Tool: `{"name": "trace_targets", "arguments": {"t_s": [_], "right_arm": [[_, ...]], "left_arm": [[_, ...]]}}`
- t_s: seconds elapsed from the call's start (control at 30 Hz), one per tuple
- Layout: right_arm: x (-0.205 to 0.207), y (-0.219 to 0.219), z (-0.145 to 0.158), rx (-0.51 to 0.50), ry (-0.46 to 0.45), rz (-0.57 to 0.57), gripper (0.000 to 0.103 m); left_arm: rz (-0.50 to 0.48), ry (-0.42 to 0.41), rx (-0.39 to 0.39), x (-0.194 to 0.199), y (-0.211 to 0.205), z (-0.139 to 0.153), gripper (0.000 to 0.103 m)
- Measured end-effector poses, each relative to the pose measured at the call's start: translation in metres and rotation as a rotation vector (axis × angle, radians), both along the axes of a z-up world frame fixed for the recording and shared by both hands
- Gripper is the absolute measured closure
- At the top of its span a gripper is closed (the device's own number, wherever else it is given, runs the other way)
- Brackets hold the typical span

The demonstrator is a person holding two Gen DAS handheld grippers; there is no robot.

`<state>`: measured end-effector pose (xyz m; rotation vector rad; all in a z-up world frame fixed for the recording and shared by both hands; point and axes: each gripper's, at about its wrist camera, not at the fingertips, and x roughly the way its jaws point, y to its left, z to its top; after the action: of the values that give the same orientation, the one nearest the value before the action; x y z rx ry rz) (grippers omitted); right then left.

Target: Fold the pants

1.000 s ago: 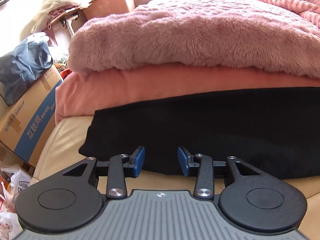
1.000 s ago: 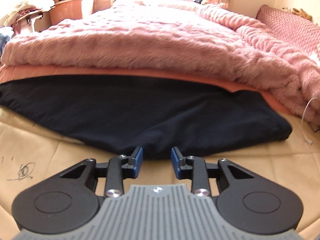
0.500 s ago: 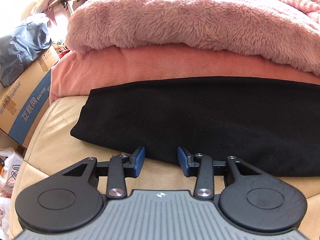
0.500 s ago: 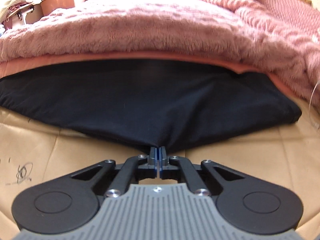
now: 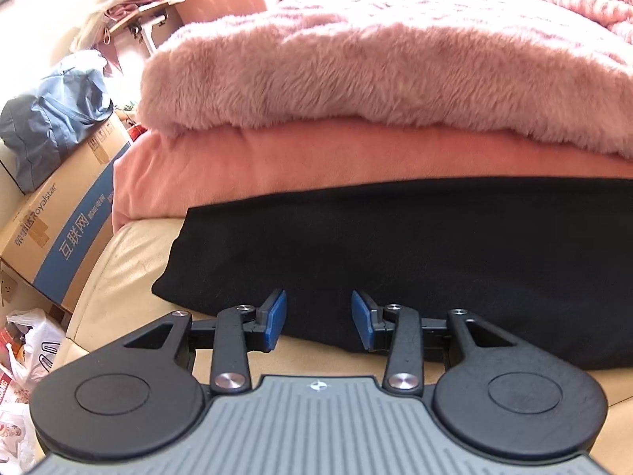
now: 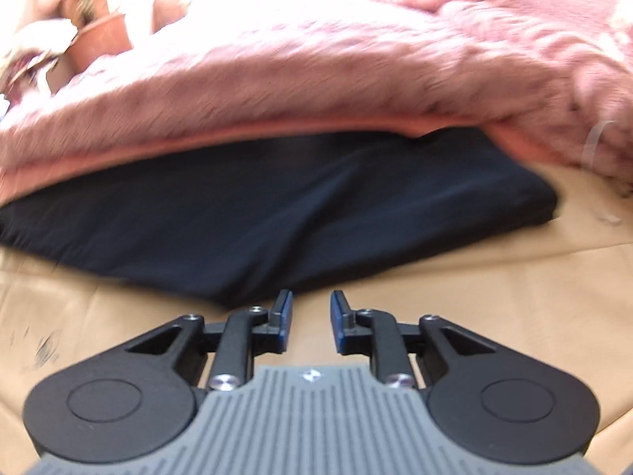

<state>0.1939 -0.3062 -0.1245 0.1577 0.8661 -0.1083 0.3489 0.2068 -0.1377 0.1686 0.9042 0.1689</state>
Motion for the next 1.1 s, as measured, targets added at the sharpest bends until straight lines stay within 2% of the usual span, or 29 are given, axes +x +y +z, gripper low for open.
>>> {"name": "trace_targets", "arguments": {"t_s": [0.13,0.27,0.33,0.37,0.47,0.53,0.57,0.63,0.73,0.9,1.0,1.1], "right_arm": [[0.008,-0.092,0.006,0.096,-0.051,-0.213,0.080],[0.016,-0.170,-0.004,0.256,-0.083,-0.419,0.075],[0.023,-0.196,-0.010,0.311,-0.092,-0.470,0.063],[0.028,-0.204,-0.015,0.333,-0.081,-0.503,0.061],[0.040,-0.223,-0.030,0.447,-0.067,-0.589,0.061],[0.049,-0.230,-0.041,0.485,-0.054,-0.634,0.060],[0.052,-0.230,-0.044,0.490,-0.057,-0.643,0.060],[0.056,-0.228,-0.046,0.446,-0.052,-0.658,0.092],[0.047,-0.231,-0.044,0.448,-0.074,-0.653,0.100],[0.035,-0.244,-0.057,0.465,-0.083,-0.645,0.102],[0.037,-0.244,-0.058,0.420,-0.093,-0.627,0.103],[0.034,-0.246,-0.060,0.443,-0.082,-0.641,0.099]], "left_arm": [[0.024,-0.018,-0.015,-0.001,-0.012,0.003,0.057],[0.051,0.035,-0.010,0.003,-0.020,-0.008,0.057],[0.065,0.051,-0.002,0.002,-0.023,-0.014,0.057],[0.068,0.042,0.004,0.002,-0.024,-0.015,0.057],[0.089,0.040,0.017,0.003,-0.028,-0.019,0.057],[0.093,0.042,0.031,0.005,-0.031,-0.019,0.057],[0.092,0.046,0.039,0.006,-0.032,-0.020,0.057],[0.082,0.052,0.056,0.006,-0.034,-0.020,0.058],[0.076,0.056,0.059,0.007,-0.035,-0.020,0.058],[0.074,0.051,0.055,0.006,-0.034,-0.021,0.058],[0.059,0.048,0.077,0.006,-0.037,-0.023,0.058],[0.045,0.045,0.100,0.006,-0.040,-0.023,0.058]]}}
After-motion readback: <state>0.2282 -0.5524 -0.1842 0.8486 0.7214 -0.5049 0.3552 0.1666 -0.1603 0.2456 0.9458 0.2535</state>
